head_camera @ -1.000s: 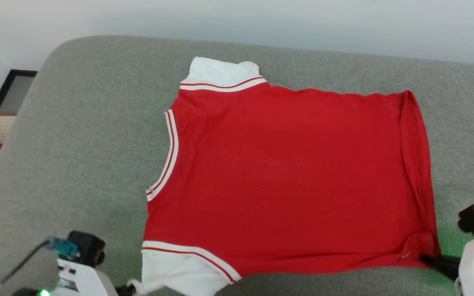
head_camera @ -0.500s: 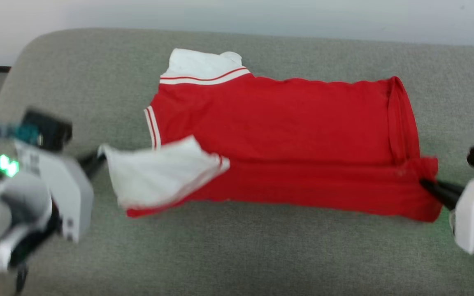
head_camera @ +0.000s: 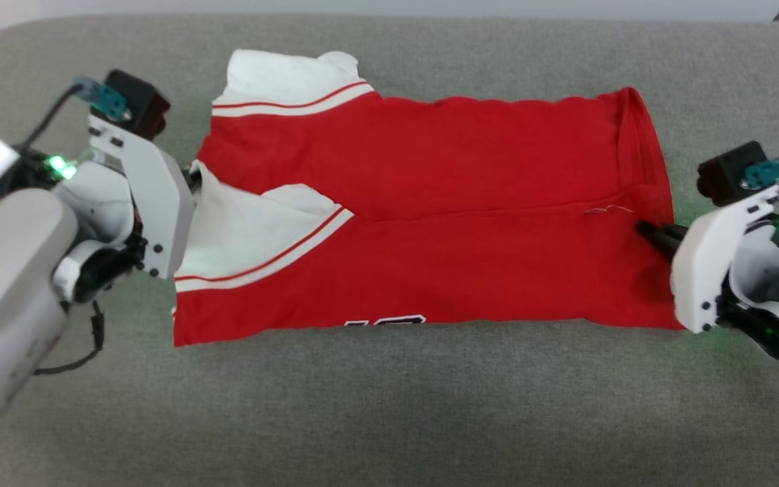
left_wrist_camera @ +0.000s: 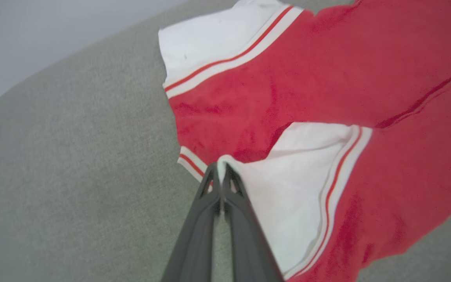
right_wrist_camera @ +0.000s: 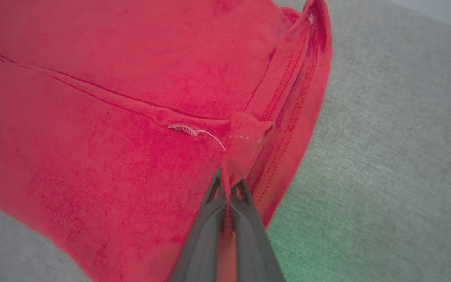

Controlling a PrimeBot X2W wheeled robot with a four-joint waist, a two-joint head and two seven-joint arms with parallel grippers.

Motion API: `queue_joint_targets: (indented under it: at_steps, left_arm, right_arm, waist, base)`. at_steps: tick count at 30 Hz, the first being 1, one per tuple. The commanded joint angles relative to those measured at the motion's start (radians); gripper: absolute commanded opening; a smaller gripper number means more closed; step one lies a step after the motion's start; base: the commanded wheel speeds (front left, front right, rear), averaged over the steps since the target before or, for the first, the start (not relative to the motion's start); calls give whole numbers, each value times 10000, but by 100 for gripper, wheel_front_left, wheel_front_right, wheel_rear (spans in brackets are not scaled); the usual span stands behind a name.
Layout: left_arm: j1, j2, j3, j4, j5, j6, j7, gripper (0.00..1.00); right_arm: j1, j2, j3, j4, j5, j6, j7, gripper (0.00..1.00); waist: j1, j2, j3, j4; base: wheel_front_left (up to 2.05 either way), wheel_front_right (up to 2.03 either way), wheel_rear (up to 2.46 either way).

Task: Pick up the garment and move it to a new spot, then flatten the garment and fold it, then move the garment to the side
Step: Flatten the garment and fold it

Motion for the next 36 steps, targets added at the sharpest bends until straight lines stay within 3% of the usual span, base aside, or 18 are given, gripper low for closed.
queue_joint_targets:
  at_steps: [1, 11, 12, 14, 15, 16, 17, 18, 19, 20, 29, 36]
  left_arm:
    - [-83, -142, -69, 411, 39, -122, 34, 0]
    - [-87, -1607, -366, 3662, -474, -878, 293, 3]
    - [-87, -1730, -355, 3939, -577, -906, 392, 10]
    - [-158, -1886, -367, 4379, -622, -972, 441, 33]
    - [-202, -1954, -340, 4569, -688, -986, 481, 41]
    - [-237, -2025, -314, 4714, -763, -1003, 557, 60]
    - [-327, -2076, -365, 4819, -711, -1046, 644, 89]
    - [-431, -2116, -396, 4878, -689, -1085, 684, 100]
    - [-520, -2140, -374, 4945, -736, -1078, 703, 100]
    - [-614, -2166, -379, 4995, -755, -1110, 789, 100]
    - [-1065, -2091, -498, 4719, -807, -1139, 1453, 100]
    - [-393, -1907, -554, 3832, -1421, -651, 2782, 100]
  right_arm:
    - [-195, 110, 167, 173, -9, -16, -95, 0]
    - [-1214, 519, 1173, 1849, 553, -17, -257, 0]
    - [-1296, 543, 1229, 1953, 610, -17, -286, 2]
    - [-1422, 576, 1425, 2094, 733, -16, -220, 11]
    - [-1487, 558, 1479, 2161, 804, -16, -243, 19]
    - [-1543, 543, 1526, 2220, 857, -17, -286, 36]
    - [-1578, 509, 1613, 2246, 932, -17, -240, 47]
    - [-1629, 449, 1690, 2235, 976, -16, -226, 67]
    - [-1702, 398, 1701, 2222, 1028, -16, -289, 88]
    - [-1746, 366, 1719, 2201, 1085, -16, -337, 100]
    - [-1422, -233, 1415, 1528, 1145, -16, -1149, 100]
    - [-473, -110, 3, 757, 281, -16, -2983, 100]
  waist:
    - [0, 0, 153, -113]
    - [0, 0, 252, -213]
    - [0, 0, 247, -216]
    - [0, 0, 210, -229]
    - [0, 0, 182, -226]
    - [0, 0, 137, -216]
    - [0, 0, 82, -195]
    - [0, 0, 23, -170]
    - [0, 0, -42, -149]
    - [0, 0, -119, -124]
    - [0, 0, -855, 144]
    - [0, 0, -1324, 177]
  base:
    - [0, 0, 0]
    - [0, 0, 0]
    - [0, 0, 0]
    - [0, 0, 0]
    - [0, 0, 0]
    - [0, 0, 0]
    - [0, 0, 0]
    - [0, 0, 0]
    - [0, 0, 0]
    - [0, 0, 0]
    - [0, 0, 0]
    - [0, 0, 0]
